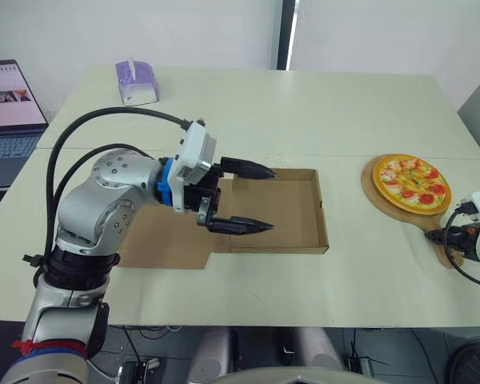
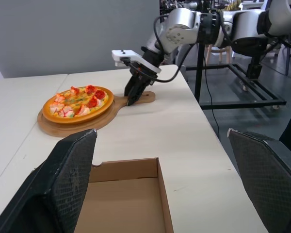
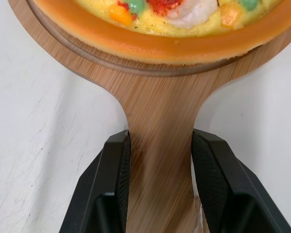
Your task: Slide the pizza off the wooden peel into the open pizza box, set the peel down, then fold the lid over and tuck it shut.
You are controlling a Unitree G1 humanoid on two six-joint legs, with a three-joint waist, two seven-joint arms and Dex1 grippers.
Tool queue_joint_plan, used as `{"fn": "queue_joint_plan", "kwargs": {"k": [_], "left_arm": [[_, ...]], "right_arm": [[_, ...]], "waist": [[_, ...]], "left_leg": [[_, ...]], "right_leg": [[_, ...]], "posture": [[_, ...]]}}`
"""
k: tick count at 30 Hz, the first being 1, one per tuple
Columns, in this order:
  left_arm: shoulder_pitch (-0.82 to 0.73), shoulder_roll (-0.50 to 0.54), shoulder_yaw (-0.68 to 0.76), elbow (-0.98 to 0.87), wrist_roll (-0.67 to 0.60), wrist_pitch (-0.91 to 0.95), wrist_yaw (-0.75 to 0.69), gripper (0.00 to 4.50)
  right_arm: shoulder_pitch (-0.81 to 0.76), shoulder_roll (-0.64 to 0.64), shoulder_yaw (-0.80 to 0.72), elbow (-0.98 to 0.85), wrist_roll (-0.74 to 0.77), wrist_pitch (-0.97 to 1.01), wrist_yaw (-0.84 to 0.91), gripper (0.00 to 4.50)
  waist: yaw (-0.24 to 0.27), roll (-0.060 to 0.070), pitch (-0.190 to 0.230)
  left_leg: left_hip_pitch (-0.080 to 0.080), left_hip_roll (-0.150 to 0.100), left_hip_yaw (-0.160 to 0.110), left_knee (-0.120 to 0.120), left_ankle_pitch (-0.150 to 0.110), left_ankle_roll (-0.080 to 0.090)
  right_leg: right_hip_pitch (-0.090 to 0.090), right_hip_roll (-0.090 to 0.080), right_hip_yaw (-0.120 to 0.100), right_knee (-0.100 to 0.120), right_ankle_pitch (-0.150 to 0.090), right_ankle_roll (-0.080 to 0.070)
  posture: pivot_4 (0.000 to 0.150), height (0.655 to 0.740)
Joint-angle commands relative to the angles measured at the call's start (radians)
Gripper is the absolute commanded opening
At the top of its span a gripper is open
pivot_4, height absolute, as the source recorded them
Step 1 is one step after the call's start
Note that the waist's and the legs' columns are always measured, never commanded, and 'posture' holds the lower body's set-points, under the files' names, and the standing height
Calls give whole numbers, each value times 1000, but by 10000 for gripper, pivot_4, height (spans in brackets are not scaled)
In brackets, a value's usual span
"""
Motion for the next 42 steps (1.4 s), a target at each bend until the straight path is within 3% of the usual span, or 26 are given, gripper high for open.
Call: {"fn": "queue_joint_plan", "kwargs": {"k": [1, 11, 21, 30, 42], "left_arm": [[-14, 24, 49, 2, -7, 4, 18, 45000], [27, 114, 119, 36, 33, -9, 48, 45000], [122, 220, 238, 34, 47, 6, 94, 45000], [217, 315, 296, -34, -15, 50, 45, 45000], [289, 347, 331, -71, -29, 38, 17, 45000]], "right_arm": [[-11, 35, -65, -53, 30, -89, -16, 15760], [-113, 35, -81, -102, 44, -219, -6, 15752], [-249, -8, 40, -181, 34, -287, 135, 15752], [-331, -49, 179, -194, -10, -408, 273, 15752], [-408, -63, 301, -165, -121, -590, 374, 15752]], "waist": [[-4, 0, 0], [-14, 13, 6], [-11, 13, 7], [6, 13, 8], [8, 13, 8]], "left_leg": [[0, 0, 0, 0, 0, 0], [-3, 0, 1, -1, 0, 0], [-5, 0, -1, -2, 0, 0], [-11, -1, -2, -1, 0, 0], [-18, -1, -2, 0, 0, -1]], "right_leg": [[0, 0, 0, 0, 0, 0], [-5, 0, 1, 2, 0, 0], [-6, 0, -1, 1, 0, 0], [-11, -1, -3, 0, 0, 0], [-19, -2, -3, 1, 0, -1]], "posture": [[1500, 7251], [1500, 7251], [1500, 7251], [1500, 7251], [1500, 7251]]}}
